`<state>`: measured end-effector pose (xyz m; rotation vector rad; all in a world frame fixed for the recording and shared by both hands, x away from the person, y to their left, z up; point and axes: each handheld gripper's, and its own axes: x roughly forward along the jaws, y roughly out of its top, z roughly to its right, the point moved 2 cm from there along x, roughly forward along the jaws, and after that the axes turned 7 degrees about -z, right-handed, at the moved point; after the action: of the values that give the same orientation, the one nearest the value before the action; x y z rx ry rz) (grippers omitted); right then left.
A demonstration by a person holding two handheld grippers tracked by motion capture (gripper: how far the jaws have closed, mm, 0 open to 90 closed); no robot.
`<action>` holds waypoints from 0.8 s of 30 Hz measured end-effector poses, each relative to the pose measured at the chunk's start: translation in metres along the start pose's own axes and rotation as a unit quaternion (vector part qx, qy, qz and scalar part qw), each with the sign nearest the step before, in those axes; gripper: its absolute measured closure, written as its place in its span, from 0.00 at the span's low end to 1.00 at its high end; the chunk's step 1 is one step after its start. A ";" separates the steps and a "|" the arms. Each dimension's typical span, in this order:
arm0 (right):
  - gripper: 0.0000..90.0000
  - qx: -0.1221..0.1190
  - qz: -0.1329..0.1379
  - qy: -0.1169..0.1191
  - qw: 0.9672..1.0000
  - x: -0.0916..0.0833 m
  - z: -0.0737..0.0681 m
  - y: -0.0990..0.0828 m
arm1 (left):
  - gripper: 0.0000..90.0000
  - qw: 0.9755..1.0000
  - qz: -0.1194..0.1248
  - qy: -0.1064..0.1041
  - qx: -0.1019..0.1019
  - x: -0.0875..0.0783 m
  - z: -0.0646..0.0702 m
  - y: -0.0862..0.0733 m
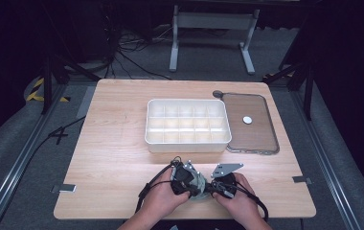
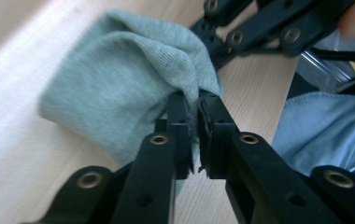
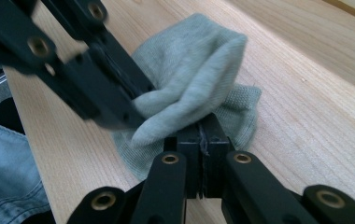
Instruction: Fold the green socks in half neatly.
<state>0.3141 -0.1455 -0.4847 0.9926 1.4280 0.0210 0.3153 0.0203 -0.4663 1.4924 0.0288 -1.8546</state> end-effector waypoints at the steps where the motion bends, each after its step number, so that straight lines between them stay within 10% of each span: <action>1: 0.99 0.001 -0.001 0.001 1.000 0.000 0.000 0.000 | 0.88 1.000 0.001 -0.003 0.003 0.000 0.000 0.000; 9: 0.96 0.010 -0.007 0.011 1.000 -0.010 0.005 0.001 | 0.65 1.000 0.000 -0.013 0.018 0.004 0.003 -0.001; 16: 0.94 -0.001 0.067 -0.005 0.998 -0.044 0.001 0.016 | 0.61 1.000 -0.001 -0.011 0.025 0.004 0.005 -0.001; 20: 0.90 -0.029 0.080 0.007 0.996 -0.032 -0.013 0.025 | 0.57 0.999 0.002 -0.009 0.034 0.005 0.009 -0.002; 24: 0.94 -0.005 0.036 -0.001 0.999 -0.013 -0.008 0.018 | 0.55 0.999 -0.009 -0.016 0.045 -0.004 0.011 -0.004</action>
<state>0.3146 -0.1378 -0.4624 1.0364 1.3876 0.0797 0.3037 0.0201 -0.4612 1.5265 -0.0572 -1.9168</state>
